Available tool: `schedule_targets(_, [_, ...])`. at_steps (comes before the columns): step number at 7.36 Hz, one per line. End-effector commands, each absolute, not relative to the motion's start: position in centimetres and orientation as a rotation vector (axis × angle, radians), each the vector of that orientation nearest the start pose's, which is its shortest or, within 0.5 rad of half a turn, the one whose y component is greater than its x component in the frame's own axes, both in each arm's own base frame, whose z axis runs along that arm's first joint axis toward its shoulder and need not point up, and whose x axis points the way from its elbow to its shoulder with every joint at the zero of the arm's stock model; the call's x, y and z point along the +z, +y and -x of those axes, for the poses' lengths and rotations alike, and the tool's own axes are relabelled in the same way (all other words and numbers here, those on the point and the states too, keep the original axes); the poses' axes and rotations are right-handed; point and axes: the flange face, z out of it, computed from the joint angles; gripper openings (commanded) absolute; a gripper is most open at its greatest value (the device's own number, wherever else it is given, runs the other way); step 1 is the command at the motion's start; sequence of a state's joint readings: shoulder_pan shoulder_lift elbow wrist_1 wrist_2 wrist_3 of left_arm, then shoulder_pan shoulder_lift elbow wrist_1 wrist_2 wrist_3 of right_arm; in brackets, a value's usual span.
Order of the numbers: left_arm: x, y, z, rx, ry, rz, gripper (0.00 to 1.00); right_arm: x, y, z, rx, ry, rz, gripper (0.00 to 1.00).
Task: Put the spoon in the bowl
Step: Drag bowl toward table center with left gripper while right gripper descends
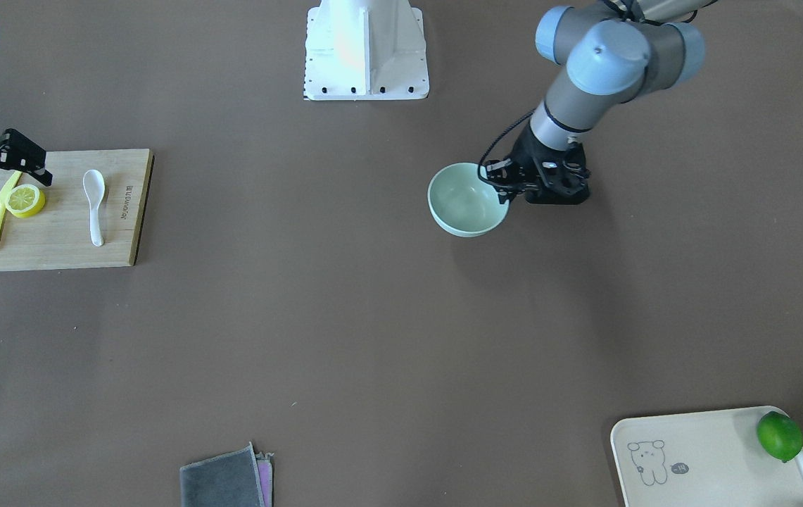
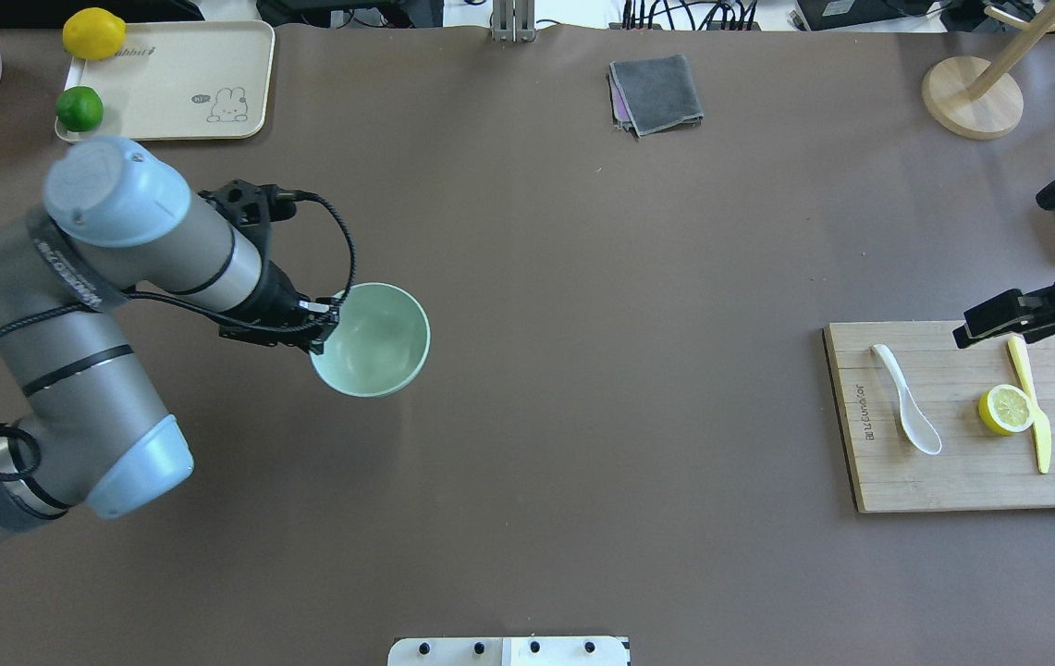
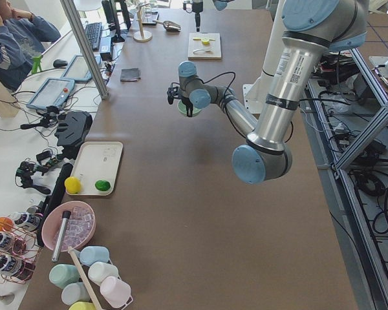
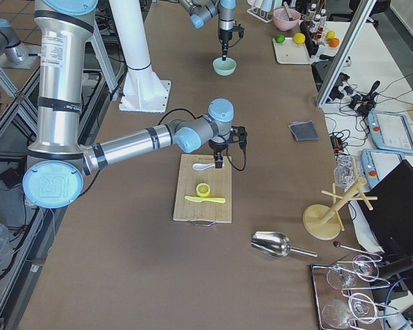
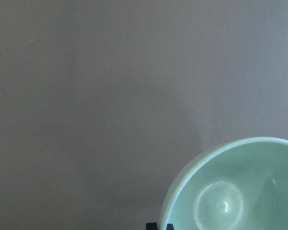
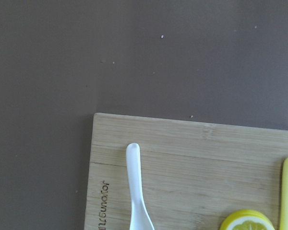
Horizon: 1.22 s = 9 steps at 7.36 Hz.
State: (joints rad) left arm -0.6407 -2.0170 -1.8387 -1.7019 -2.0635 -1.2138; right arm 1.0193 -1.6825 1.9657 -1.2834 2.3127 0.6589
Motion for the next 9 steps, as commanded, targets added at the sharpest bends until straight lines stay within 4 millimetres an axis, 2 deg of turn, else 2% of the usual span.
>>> schedule_targets(1, [22.4,-39.6,-51.1,-0.069,0.95,0.0,0.0,48.1,-40.8,21.3,-0.157,-0.896,-0.022,0.96])
schedule_targets(2, [21.2,-38.7,-54.5,-0.082,0.94,0.004,0.0,48.3,-40.3,22.6,-0.169,-0.873,-0.023,0.95])
schedule_targets(3, [20.5,-38.1,-56.3,-0.097,0.932,-0.002,0.0,48.5,-39.8,24.0,-0.186,-0.837,-0.042,0.93])
schedule_targets(5, [20.6,-36.9,-57.4,-0.077,0.928,0.007,0.0,49.9,-39.4,26.0,-0.208,-0.798,-0.03,0.86])
schedule_targets(8, [20.6,-36.1,-58.9,-0.06,0.929,0.015,0.0,51.0,-41.3,28.5,-0.211,-0.786,-0.014,0.81])
schedule_targets(9, [20.3,-36.2,-58.8,-0.061,0.934,0.013,0.0,51.4,-41.7,28.9,-0.208,-0.781,-0.008,0.77])
